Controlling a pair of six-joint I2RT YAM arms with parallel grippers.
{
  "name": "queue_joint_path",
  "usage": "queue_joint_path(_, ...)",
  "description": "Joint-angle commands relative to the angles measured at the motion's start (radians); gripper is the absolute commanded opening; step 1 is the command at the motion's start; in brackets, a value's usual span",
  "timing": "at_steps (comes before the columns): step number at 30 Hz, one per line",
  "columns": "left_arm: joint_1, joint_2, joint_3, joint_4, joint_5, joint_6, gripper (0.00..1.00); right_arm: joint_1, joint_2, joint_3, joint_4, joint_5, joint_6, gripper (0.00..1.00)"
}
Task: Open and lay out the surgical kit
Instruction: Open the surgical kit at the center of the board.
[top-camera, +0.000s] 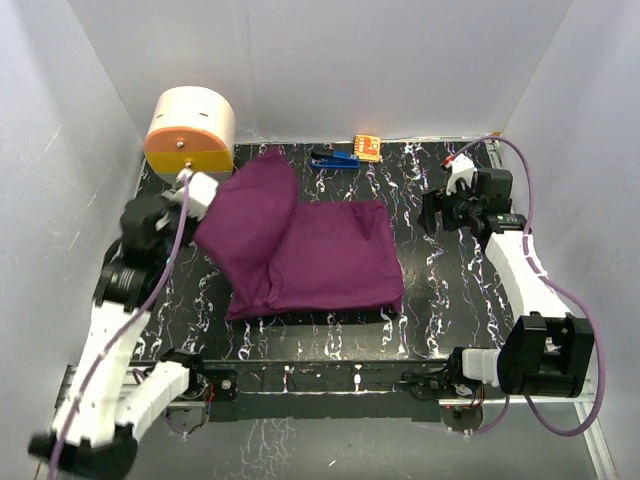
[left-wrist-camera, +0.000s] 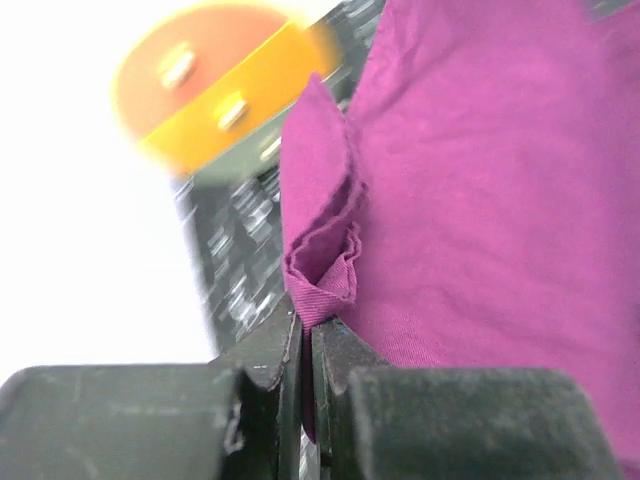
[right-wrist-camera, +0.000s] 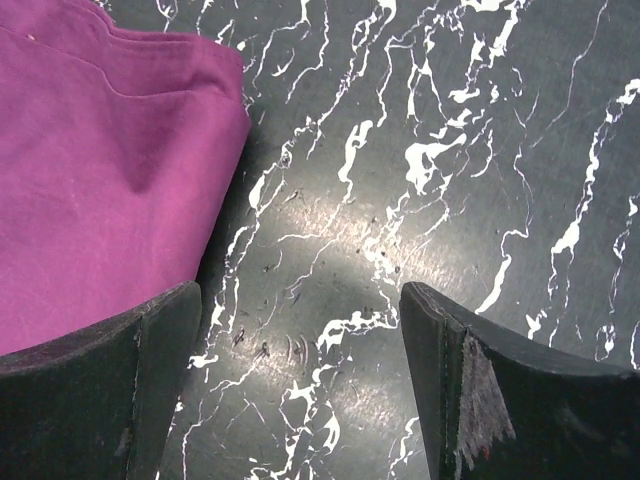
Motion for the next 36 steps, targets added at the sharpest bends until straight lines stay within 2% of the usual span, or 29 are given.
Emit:
queue_joint_path(1,0.178,-0.196,-0.262,-0.031,-0.396,0.115,0.0,0.03,0.033,0.059,0.012,-0.022,-0.022,0.8)
queue_joint_path(2,0.211,-0.233,-0.334,-0.026,-0.425,0.128,0.0,0.04,0.045,0.061,0.012,-0.025,-0.021,0.8)
queue_joint_path(4,0.256,-0.303,-0.487,0.003,-0.478,0.155,0.1,0.065,0.069,0.069,0.007,-0.025,-0.022,0.8)
queue_joint_path(6,0.273,-0.325,-0.579,0.047,-0.566,0.187,0.15,0.104,0.093,0.078,-0.007,-0.017,-0.034,0.8)
queue_joint_path(7,0.276,-0.332,-0.612,0.077,-0.612,0.208,0.24,0.125,0.103,0.082,-0.013,-0.011,-0.041,0.8)
queue_joint_path(9,0.295,-0.34,-0.654,0.137,-0.663,0.249,0.6,0.168,0.115,0.086,-0.023,-0.009,-0.064,0.8)
queue_joint_path(10,0.305,-0.339,-0.666,0.169,-0.671,0.268,0.7,0.194,0.118,0.087,-0.023,-0.013,-0.079,0.81)
queue_joint_path(12,0.307,-0.309,-0.656,0.22,-0.674,0.29,0.84,0.254,0.12,0.096,-0.018,-0.034,-0.101,0.81)
queue_joint_path(15,0.309,-0.218,-0.571,0.237,-0.627,0.267,0.97,0.369,0.121,0.112,0.009,-0.089,-0.108,0.81)
queue_joint_path(18,0.309,-0.103,-0.447,0.23,-0.566,0.218,0.98,0.53,0.133,0.119,0.072,-0.127,-0.091,0.81)
queue_joint_path(21,0.312,0.01,-0.304,0.164,-0.448,0.083,0.98,0.699,0.161,0.109,0.164,-0.117,-0.066,0.81)
queue_joint_path(25,0.314,0.134,-0.193,0.125,-0.31,-0.067,0.98,0.879,0.273,0.154,0.228,-0.063,-0.032,0.81)
queue_joint_path(30,0.329,0.198,-0.151,0.129,-0.254,-0.14,0.98,1.008,0.408,0.206,0.265,-0.001,-0.02,0.82)
queue_joint_path(36,0.34,0.18,-0.165,0.132,-0.209,-0.16,0.98,1.055,0.531,0.285,0.261,0.018,0.004,0.79)
